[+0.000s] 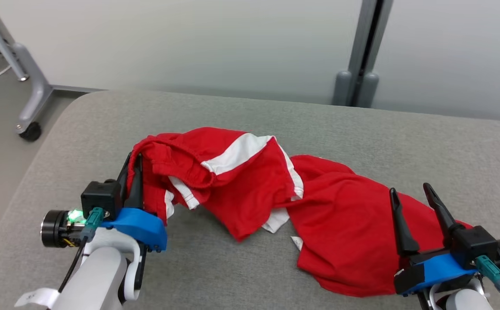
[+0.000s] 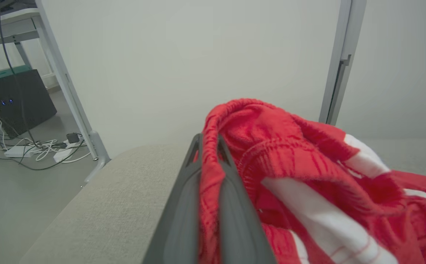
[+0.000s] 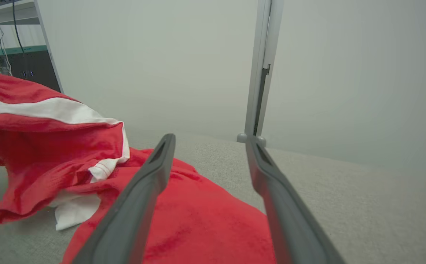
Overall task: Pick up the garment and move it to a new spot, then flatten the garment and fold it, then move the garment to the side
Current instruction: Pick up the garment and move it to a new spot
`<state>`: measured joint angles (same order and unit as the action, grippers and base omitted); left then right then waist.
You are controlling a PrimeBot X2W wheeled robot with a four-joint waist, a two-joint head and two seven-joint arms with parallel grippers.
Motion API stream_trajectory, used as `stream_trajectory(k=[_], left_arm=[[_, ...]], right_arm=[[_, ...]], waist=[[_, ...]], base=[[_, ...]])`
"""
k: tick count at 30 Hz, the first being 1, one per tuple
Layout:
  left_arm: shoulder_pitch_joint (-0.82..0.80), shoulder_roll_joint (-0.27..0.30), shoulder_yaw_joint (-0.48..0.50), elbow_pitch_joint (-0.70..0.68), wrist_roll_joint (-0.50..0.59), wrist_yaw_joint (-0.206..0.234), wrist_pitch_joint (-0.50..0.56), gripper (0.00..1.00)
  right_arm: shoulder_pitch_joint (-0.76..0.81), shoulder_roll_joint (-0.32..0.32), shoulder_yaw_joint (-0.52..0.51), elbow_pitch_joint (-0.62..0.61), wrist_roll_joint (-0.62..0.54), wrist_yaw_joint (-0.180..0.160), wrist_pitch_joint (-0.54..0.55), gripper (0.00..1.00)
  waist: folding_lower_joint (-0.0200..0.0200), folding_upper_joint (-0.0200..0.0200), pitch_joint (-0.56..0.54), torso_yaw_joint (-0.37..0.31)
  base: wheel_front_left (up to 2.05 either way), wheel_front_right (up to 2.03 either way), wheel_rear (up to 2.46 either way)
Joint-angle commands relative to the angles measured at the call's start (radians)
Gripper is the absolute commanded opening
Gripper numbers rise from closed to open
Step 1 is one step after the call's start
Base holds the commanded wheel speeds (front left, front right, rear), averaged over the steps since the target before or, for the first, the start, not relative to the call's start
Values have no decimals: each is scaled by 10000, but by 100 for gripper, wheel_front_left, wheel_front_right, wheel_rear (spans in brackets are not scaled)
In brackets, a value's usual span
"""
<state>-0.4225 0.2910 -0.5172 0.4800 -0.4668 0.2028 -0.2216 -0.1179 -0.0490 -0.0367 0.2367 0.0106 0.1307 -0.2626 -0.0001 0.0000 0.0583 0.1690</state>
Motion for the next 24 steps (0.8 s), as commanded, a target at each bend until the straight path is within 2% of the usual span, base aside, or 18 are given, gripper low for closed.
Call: stream_trajectory(k=[1, 13, 20, 24], left_arm=[[201, 118, 41, -202, -32, 102, 14, 0], [1231, 861, 260, -2439, -26, 787, 455, 0], [1457, 1130, 478, -3155, -111, 1131, 631, 0], [966, 1546, 636, -3494, -8, 1052, 785, 0]], right_arm=[[130, -25, -17, -4, -38, 1, -34, 100], [262, -23, 63, 87, -25, 1, -34, 100], [108, -25, 161, 64, -78, 1, -34, 100], [-73, -25, 126, -35, -216, 1, -34, 100]], waist=[[1, 0, 42, 288], [1, 0, -199, 1999], [1, 0, -20, 2224], [1, 0, 309, 2135]], base=[[0, 0, 0], [0, 0, 0], [0, 0, 0], [0, 0, 0]])
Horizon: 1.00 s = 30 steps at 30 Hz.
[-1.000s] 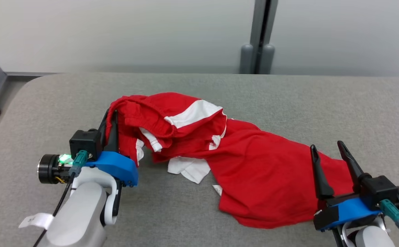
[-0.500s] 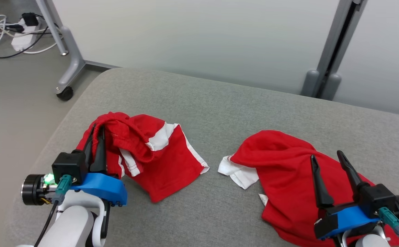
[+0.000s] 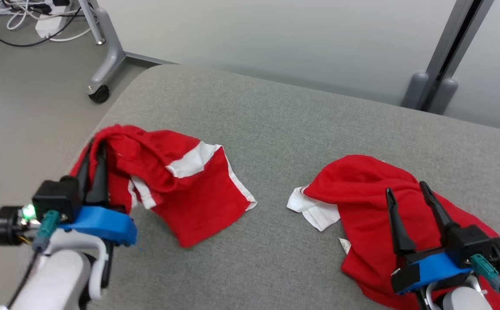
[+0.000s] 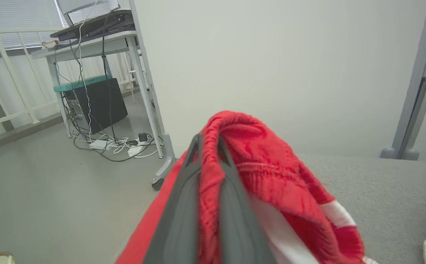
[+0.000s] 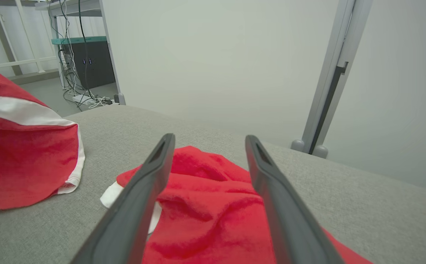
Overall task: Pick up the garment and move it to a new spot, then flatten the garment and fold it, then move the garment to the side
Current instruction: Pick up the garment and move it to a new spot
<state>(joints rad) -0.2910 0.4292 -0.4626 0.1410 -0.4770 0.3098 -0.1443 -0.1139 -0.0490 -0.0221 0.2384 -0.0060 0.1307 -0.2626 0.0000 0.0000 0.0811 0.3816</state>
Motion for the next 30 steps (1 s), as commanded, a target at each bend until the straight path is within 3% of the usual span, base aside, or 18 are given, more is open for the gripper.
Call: stream_trajectory(k=[1, 8, 13, 17, 21, 30], left_arm=[[-634, 357, 138, -195, 201, -78, 86, 0], [-3178, 1582, 1176, -267, 251, -528, 457, 0], [-4970, 2533, 1628, 991, 536, -849, 767, 0], [-5982, 2815, 1833, 2559, 564, -911, 799, 0], [-6502, 2621, 1761, 4214, 723, -835, 445, 0], [-6736, 1570, 1268, 7651, 741, -930, 127, 0]], right_arm=[[-177, -25, -22, -79, -105, 1, -34, 100], [-791, -25, -28, -363, -696, 1, -34, 100], [-1260, -30, 161, -718, -1076, 1, -34, 100], [-1552, -27, 163, -1183, -1447, 1, -36, 100], [-1695, -27, 203, -1843, -1790, 1, 123, 100], [-1592, -27, 381, -3127, -1751, 1, 510, 100]], waist=[[0, 0, 209, -34], [0, 0, 1461, -652], [0, 0, 2569, -1413], [0, 0, 3480, -1912], [0, 0, 4257, -2250], [0, 0, 5141, -2590]], base=[[0, 0, 0], [0, 0, 0], [0, 0, 0], [0, 0, 0], [0, 0, 0], [0, 0, 0]])
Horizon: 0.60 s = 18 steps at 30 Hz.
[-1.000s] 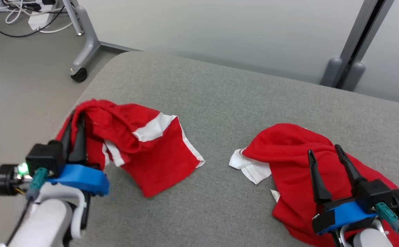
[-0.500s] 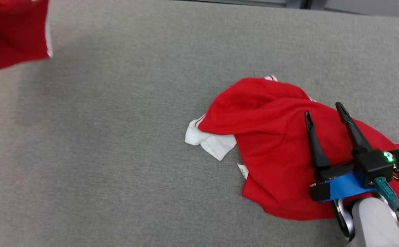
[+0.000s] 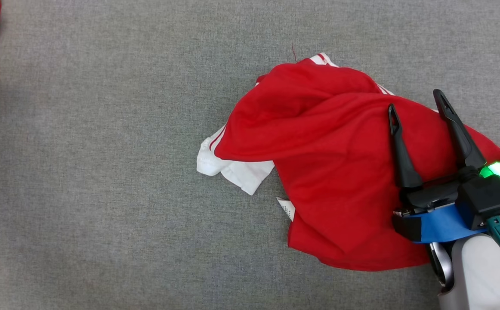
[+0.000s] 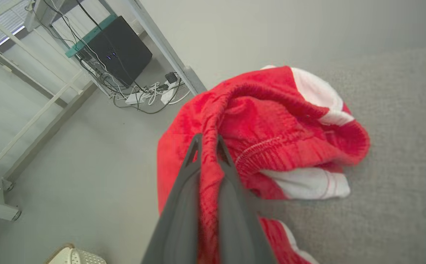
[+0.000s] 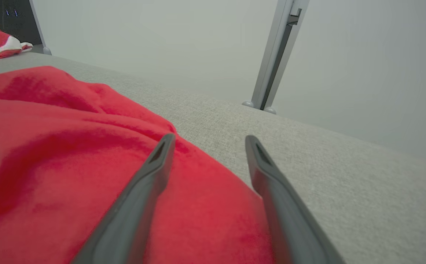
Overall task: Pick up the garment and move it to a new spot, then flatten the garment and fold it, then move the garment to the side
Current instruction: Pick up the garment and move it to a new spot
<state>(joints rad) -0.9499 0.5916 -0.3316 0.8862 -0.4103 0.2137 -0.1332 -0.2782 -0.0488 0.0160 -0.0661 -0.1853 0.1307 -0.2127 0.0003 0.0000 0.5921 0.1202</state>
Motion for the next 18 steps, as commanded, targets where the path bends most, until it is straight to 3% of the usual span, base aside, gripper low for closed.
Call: stream_trajectory(k=[1, 3, 4, 5, 6, 7, 18], left_arm=[[-118, -123, -143, 515, 85, -51, 78, 0], [-81, -344, -157, 1031, -114, -265, 186, 0], [-82, -467, -91, 1240, -256, -393, 234, 9], [-119, -572, -18, 1375, -386, -513, 202, 41], [-181, -630, 50, 1486, -481, -605, 108, 92], [-230, -694, 71, 1587, -547, -714, 46, 100], [-350, -1041, -504, 1863, -471, -2078, -469, 100]], right_arm=[[95, -29, -15, -110, 50, 1, 43, 100], [149, -29, -62, -128, 59, 1, 46, 100], [166, -29, -90, -127, 78, 1, 49, 100], [183, -29, -98, -117, 134, 1, 35, 100], [197, -29, -115, -104, 154, 1, 20, 100], [215, -29, -113, -79, 163, 1, 10, 100], [269, -30, 88, 528, 536, 1, -150, 100]], waist=[[-3, 0, 38, 21], [-3, 0, 15, 45], [-3, 0, -13, 77], [-3, 0, -53, 128], [-3, 0, -101, 179], [-3, 0, -162, 240], [-3, 0, -1592, 787]], base=[[0, 0, 0], [0, 0, 0], [0, 0, 0], [0, 0, 0], [0, 0, 0], [0, 0, 0], [0, 0, 0]])
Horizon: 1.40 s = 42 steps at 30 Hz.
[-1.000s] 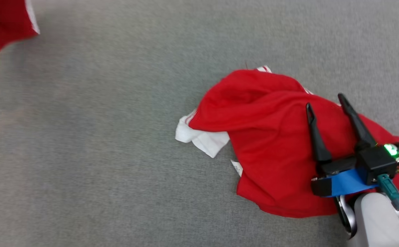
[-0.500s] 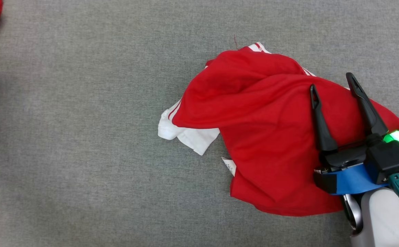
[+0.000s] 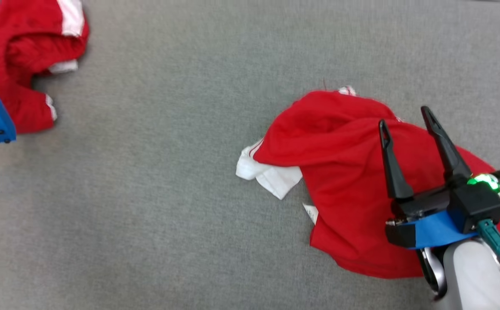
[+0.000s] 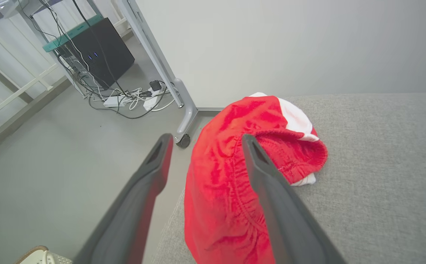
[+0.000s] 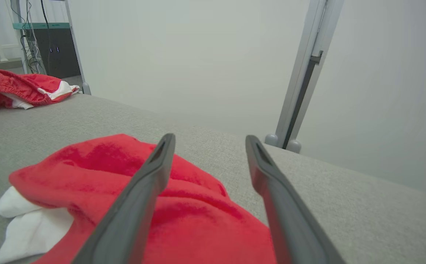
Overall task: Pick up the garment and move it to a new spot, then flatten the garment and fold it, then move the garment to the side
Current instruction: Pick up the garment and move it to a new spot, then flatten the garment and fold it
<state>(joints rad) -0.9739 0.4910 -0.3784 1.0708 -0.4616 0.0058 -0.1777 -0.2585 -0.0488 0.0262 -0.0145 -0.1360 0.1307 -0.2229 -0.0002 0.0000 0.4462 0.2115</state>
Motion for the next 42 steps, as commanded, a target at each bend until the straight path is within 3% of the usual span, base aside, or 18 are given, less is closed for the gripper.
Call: stream_trajectory(k=[1, 8, 13, 18, 22, 28, 35, 42], left_arm=[[-90, -1, -74, -14, 51, -109, -80, 100], [865, -371, -306, -975, -164, -920, -664, 100], [1919, -669, -348, -2064, -356, -993, -804, 100], [3633, -1034, -357, -3835, -426, -638, -871, 100], [5626, -1321, -215, -5950, -508, -2, -881, 100], [7891, -1884, 235, -7803, -892, 733, -875, 100], [9517, -1974, 329, -8611, -481, 1275, -877, 100], [10188, -2253, 659, -8956, -103, 1283, -878, 100]], right_arm=[[88, -29, 17, 102, 132, 1, -76, 100], [527, -29, 6, 1011, 740, 1, -280, 100], [932, -29, -94, 1393, 951, 1, -369, 100], [1449, -24, -156, 1706, 1070, 1, -410, 100], [1696, -26, -16, 1945, 1214, 1, -422, 100], [1950, -24, 166, 2250, 1393, 1, -428, 100], [2269, -27, 351, 2520, 1703, 1, -429, 100], [2039, -26, 402, 2817, 1861, 1, -430, 100]], waist=[[2, 0, -327, -117], [2, 0, -2070, -310], [2, 0, -2765, -556], [2, 0, -3328, -887], [2, 0, -3695, -1362], [2, 0, -4055, -1756], [2, 0, -4266, -2062], [2, 0, -4146, -2208]], base=[[0, 0, 0], [0, 0, 0], [0, 0, 0], [0, 0, 0], [0, 0, 0], [0, 0, 0], [0, 0, 0], [0, 0, 0]])
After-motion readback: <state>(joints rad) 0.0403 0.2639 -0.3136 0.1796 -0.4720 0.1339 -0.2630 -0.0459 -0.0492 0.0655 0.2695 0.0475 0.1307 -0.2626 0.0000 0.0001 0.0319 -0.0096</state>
